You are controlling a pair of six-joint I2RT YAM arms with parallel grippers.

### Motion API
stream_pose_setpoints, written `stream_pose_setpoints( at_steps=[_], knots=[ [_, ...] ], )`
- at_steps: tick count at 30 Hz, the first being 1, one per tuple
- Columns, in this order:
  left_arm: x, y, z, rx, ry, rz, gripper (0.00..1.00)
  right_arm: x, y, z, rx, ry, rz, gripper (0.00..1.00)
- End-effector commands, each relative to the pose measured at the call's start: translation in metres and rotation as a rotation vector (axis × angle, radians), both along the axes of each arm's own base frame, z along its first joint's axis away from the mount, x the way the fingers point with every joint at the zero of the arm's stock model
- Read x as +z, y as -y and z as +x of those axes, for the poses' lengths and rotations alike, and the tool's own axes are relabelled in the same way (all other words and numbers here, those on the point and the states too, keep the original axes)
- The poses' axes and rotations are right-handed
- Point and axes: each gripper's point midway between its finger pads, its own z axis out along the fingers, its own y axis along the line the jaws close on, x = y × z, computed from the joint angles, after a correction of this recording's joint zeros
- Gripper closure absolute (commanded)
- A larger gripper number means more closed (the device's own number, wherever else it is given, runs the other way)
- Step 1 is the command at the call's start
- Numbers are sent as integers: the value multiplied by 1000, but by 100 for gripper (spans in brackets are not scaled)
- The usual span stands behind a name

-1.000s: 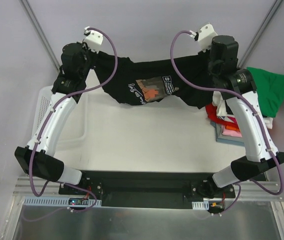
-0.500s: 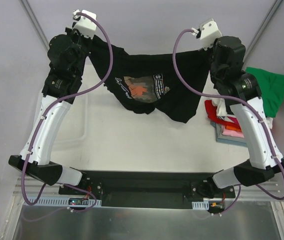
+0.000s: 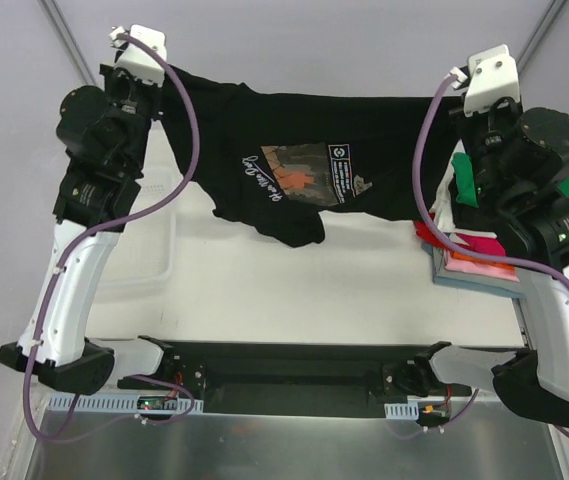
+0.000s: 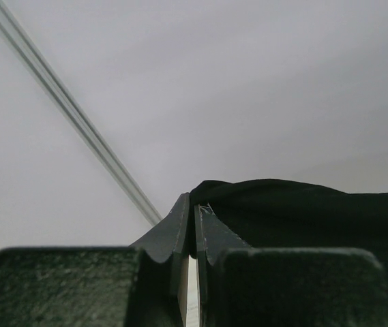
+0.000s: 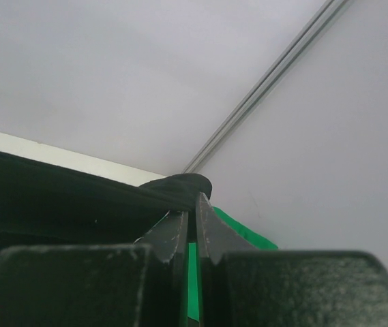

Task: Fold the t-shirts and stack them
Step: Flatten the tshirt out

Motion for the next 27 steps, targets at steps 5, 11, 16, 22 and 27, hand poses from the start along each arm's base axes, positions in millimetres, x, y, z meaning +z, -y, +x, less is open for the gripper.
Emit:
stream_pose_setpoints(
  at_steps=[5,11,16,22,27],
  knots=[
    [42,-9,-64,-89,113,-136,100,21,4,-29,63,94,121,99],
    [60,-11,-93,-141,149,-172,100,33,8,-49,103,130,154,99],
    [80,-17,-124,-176,192,-211,100,46,17,-71,132,170,177,99],
    [89,-23,-161,-228,233,-238,100,50,25,-94,170,203,187,99],
    [74,-21,-178,-273,217,-246,100,39,18,-103,240,186,182,99]
  ],
)
